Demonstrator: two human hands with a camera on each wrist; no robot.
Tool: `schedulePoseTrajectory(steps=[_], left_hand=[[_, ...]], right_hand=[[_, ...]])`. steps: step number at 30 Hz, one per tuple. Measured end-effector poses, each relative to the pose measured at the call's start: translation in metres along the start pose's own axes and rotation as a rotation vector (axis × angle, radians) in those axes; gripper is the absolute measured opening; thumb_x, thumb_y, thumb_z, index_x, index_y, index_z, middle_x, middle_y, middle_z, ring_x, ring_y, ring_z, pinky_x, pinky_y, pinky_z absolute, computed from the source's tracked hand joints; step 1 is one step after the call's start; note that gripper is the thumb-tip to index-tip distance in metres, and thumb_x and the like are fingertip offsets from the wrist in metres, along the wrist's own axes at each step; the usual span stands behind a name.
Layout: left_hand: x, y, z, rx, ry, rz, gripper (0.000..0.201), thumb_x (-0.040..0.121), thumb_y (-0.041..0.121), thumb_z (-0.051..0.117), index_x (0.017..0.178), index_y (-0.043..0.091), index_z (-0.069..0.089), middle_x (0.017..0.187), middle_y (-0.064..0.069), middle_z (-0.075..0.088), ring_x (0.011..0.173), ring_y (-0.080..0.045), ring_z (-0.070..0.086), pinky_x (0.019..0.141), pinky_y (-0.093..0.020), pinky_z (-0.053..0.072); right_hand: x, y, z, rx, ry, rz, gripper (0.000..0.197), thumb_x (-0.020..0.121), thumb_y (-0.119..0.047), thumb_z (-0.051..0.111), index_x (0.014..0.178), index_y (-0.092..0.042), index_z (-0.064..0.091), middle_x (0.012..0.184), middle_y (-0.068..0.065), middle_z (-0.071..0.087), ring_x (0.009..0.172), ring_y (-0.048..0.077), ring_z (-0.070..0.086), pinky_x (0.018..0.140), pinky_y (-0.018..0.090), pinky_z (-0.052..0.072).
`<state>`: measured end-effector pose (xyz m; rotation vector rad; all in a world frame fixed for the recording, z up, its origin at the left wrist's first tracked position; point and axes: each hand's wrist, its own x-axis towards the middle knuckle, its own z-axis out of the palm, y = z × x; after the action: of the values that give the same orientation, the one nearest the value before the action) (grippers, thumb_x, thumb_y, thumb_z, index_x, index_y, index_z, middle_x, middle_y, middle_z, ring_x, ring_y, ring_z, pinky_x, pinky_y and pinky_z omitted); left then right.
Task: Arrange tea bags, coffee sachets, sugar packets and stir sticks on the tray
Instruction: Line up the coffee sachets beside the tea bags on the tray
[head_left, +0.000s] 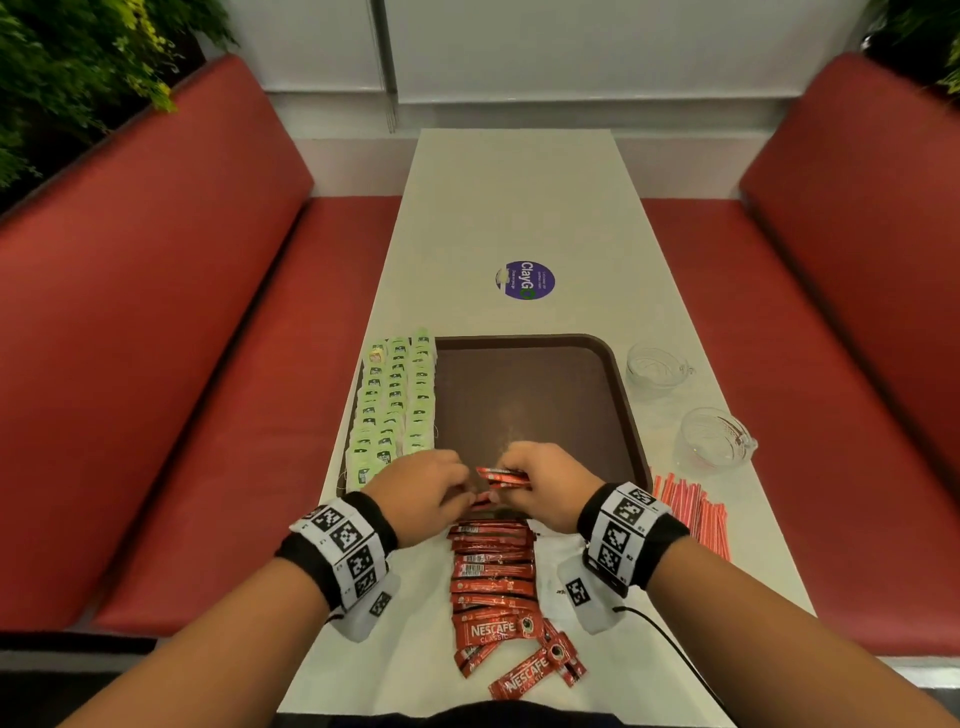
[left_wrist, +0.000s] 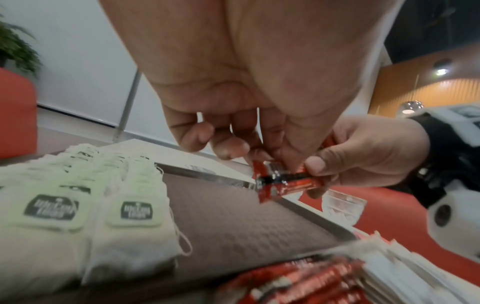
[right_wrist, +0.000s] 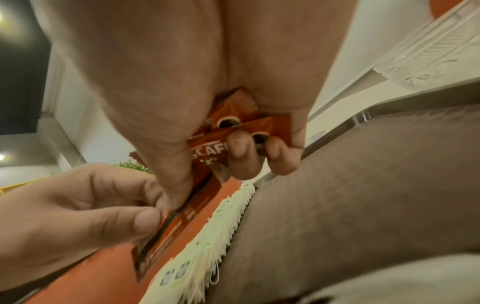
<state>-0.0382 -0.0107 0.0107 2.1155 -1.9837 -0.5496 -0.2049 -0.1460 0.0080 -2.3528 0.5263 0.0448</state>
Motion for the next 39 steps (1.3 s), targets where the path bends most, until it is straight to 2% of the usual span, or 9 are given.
schedulePoseTrajectory(steps=[9, 12, 16, 19, 21, 26, 29, 34, 39], left_hand=[[0.02, -0.01, -0.021, -0.181, 0.157, -0.115, 0.01, 0.094, 0.032, 0.064, 0.099, 0.03, 0.072, 0.079, 0.015, 0.059, 0.078, -0.006, 0.052, 0.071, -0.026, 0.039], [0.029, -0.013, -0.029, -0.192, 0.126, -0.156, 0.013, 0.095, 0.035, 0.063, 0.102, 0.03, 0.072, 0.079, 0.013, 0.062, 0.076, -0.006, 0.055, 0.067, -0.024, 0.04], [0.05, -0.025, -0.039, -0.367, 0.056, -0.243, 0.033, 0.103, 0.041, 0.047, 0.093, 0.019, 0.069, 0.077, 0.002, 0.071, 0.071, -0.018, 0.064, 0.074, -0.035, 0.051], [0.067, -0.035, -0.046, -0.517, -0.07, -0.259, 0.033, 0.104, 0.039, 0.046, 0.097, 0.015, 0.068, 0.08, 0.006, 0.076, 0.063, -0.011, 0.064, 0.068, -0.028, 0.05], [0.081, -0.043, -0.049, -0.454, -0.056, -0.233, 0.02, 0.099, 0.037, 0.056, 0.098, 0.023, 0.071, 0.082, 0.008, 0.074, 0.067, -0.003, 0.059, 0.065, -0.021, 0.044], [0.137, -0.082, -0.053, -0.296, 0.144, -0.334, 0.009, 0.09, 0.023, 0.07, 0.099, 0.026, 0.073, 0.09, 0.008, 0.07, 0.082, -0.012, 0.062, 0.075, -0.024, 0.045], [0.174, -0.107, -0.051, -0.151, 0.183, -0.43, 0.008, 0.088, 0.025, 0.072, 0.094, 0.03, 0.074, 0.094, 0.007, 0.071, 0.09, -0.015, 0.065, 0.082, -0.028, 0.051], [0.214, -0.122, -0.043, 0.043, 0.135, -0.485, 0.003, 0.087, 0.031, 0.072, 0.09, 0.031, 0.073, 0.1, 0.007, 0.072, 0.101, -0.022, 0.063, 0.095, -0.04, 0.048], [0.23, -0.13, -0.035, 0.174, 0.063, -0.49, 0.006, 0.086, 0.035, 0.071, 0.089, 0.031, 0.074, 0.096, 0.009, 0.07, 0.102, -0.024, 0.061, 0.094, -0.042, 0.043]], right_hand=[[0.02, 0.0, -0.02, 0.126, 0.083, 0.07, 0.013, 0.096, -0.028, 0.062, 0.084, -0.03, 0.059, 0.078, -0.006, 0.061, 0.071, 0.01, 0.058, 0.067, 0.026, 0.046], [0.031, 0.0, -0.027, 0.103, 0.105, 0.069, 0.024, 0.096, -0.024, 0.063, 0.074, -0.031, 0.056, 0.07, -0.007, 0.057, 0.065, 0.01, 0.054, 0.063, 0.027, 0.042], [0.045, 0.003, -0.036, 0.038, 0.195, 0.041, 0.018, 0.095, -0.021, 0.064, 0.079, -0.02, 0.057, 0.073, -0.008, 0.055, 0.07, 0.015, 0.053, 0.066, 0.033, 0.042], [0.055, 0.007, -0.042, -0.047, 0.255, -0.007, 0.015, 0.093, -0.018, 0.065, 0.082, -0.021, 0.055, 0.076, -0.011, 0.049, 0.074, 0.018, 0.051, 0.067, 0.032, 0.037], [0.064, 0.013, -0.046, -0.077, 0.263, -0.037, 0.009, 0.092, -0.02, 0.067, 0.086, -0.018, 0.06, 0.084, -0.007, 0.051, 0.078, 0.021, 0.054, 0.07, 0.035, 0.043], [0.084, 0.029, -0.051, 0.054, 0.347, 0.083, 0.018, 0.096, -0.023, 0.06, 0.113, -0.016, 0.06, 0.098, -0.002, 0.054, 0.086, 0.017, 0.054, 0.077, 0.03, 0.04], [0.084, 0.031, -0.052, 0.219, 0.343, 0.189, 0.009, 0.099, -0.016, 0.05, 0.108, -0.017, 0.048, 0.084, -0.002, 0.055, 0.068, 0.009, 0.051, 0.058, 0.021, 0.038], [0.084, 0.035, -0.045, 0.389, 0.337, 0.258, 0.011, 0.099, -0.009, 0.045, 0.107, -0.012, 0.039, 0.076, 0.0, 0.045, 0.048, -0.001, 0.042, 0.048, 0.013, 0.037], [0.084, 0.038, -0.041, 0.398, 0.342, 0.284, 0.011, 0.1, -0.01, 0.043, 0.099, -0.016, 0.034, 0.075, -0.002, 0.042, 0.056, 0.008, 0.038, 0.054, 0.025, 0.037]])
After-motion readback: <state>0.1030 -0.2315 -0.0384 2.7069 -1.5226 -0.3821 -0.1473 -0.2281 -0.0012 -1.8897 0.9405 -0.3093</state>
